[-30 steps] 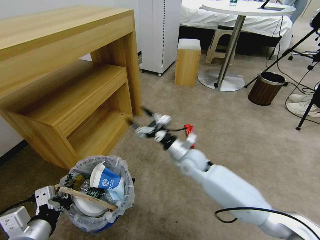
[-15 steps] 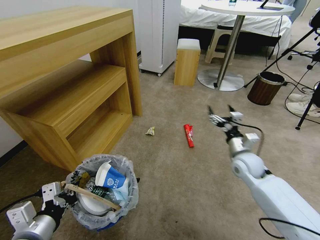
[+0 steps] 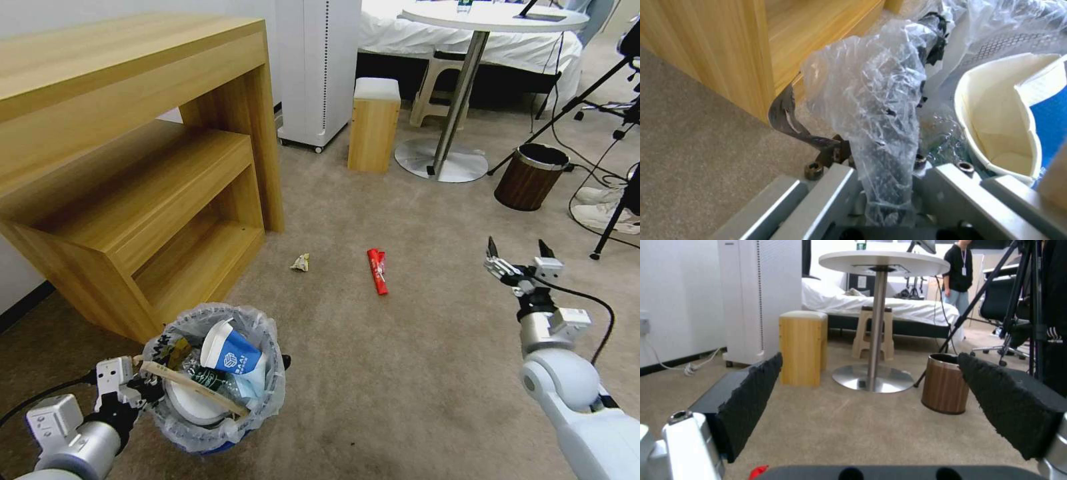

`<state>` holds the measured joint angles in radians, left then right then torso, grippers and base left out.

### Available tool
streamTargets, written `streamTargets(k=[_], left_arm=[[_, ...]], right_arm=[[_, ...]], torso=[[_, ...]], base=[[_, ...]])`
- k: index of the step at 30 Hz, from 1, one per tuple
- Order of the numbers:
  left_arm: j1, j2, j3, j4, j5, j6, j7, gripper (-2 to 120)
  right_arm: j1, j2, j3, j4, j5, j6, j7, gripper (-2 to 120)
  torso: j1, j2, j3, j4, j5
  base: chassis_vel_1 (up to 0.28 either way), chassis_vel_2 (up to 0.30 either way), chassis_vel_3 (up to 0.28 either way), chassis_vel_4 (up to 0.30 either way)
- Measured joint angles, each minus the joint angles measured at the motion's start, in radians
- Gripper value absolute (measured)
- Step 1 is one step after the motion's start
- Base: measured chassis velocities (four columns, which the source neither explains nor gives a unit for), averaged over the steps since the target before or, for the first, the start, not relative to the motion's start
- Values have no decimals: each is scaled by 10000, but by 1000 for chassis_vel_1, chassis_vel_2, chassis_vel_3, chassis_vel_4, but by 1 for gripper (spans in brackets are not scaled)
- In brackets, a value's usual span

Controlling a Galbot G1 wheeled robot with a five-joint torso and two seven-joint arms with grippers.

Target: Pick up the trash bin and place the garbage on the floor into it.

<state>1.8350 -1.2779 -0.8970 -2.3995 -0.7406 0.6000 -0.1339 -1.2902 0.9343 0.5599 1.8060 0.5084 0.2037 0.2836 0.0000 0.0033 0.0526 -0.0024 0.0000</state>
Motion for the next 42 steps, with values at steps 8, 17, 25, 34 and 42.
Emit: streamTargets(k=[8, 17, 25, 34, 42], left_arm=[[27, -15, -97, -75, -61, 0, 11, 1], [53, -154, -197, -97, -91, -2, 5, 1], [29, -197, -224, -99, -91, -14, 4, 1], [71, -314, -201, -134, -54, -15, 3, 1], [165, -322, -244, -242, -38, -23, 6, 1]], right_arm=[[143, 159, -335, -51, -134, -137, -23, 100], [538, 295, -557, -546, -497, 425, -37, 100], [586, 372, -544, -842, -1113, 922, -287, 100], [783, 435, -453, -915, -1211, 1006, -470, 100], [720, 566, -166, -916, -1527, 1005, -551, 100]], torso=[[0, 0, 1, 2, -1], [0, 0, 1, 2, -2], [0, -1, 1, -1, 2], [1, 0, 1, 1, -1], [0, 0, 1, 0, -1]], base=[[0, 0, 0, 0], [0, 0, 0, 0], [0, 0, 0, 0], [0, 0, 0, 0], [0, 0, 0, 0]])
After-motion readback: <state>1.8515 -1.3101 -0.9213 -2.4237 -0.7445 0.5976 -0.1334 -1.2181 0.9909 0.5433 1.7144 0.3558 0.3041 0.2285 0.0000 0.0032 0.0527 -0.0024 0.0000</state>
